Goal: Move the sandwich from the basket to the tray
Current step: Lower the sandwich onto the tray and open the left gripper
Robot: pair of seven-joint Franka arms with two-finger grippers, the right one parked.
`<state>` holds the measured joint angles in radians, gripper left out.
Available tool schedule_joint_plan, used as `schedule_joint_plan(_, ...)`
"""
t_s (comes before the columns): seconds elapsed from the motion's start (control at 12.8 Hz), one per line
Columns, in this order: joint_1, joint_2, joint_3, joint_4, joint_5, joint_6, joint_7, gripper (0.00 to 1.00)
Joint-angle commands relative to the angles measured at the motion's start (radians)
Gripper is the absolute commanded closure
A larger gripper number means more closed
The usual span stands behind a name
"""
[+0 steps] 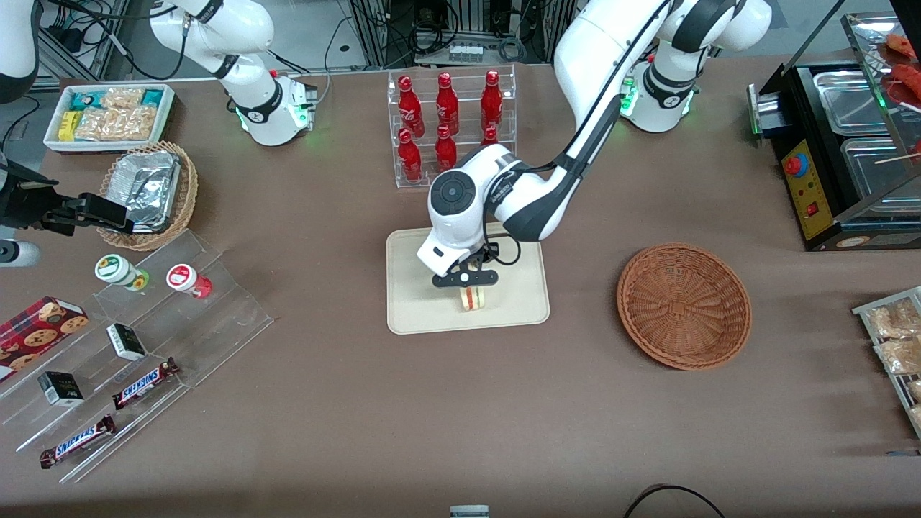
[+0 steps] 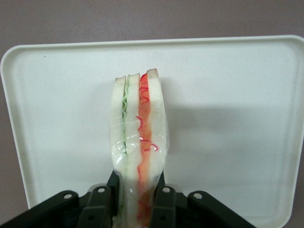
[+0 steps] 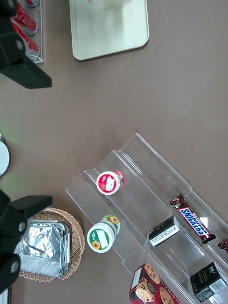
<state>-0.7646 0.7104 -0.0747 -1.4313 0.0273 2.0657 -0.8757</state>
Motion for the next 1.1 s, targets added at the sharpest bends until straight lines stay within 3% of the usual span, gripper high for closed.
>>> schedule_joint_plan(0.0, -0.025, 0.033, 0.015, 0.032, -0.003, -0.004, -0.017, 0.69)
schedule_joint_plan(0.23, -0.044, 0.05, 0.015, 0.029, 0.003, 0.002, -0.014, 0.65)
schedule_joint_plan(0.31, -0.042, 0.05, 0.015, 0.029, 0.003, 0.002, -0.003, 0.38)
schedule_joint_plan(0.39, -0.042, 0.049, 0.015, 0.029, 0.005, 0.002, 0.001, 0.03)
schedule_joint_plan(0.7, -0.036, 0.008, 0.018, 0.037, -0.003, -0.009, -0.014, 0.0)
schedule_joint_plan(1.02, 0.036, -0.17, 0.023, 0.026, -0.009, -0.154, -0.08, 0.0)
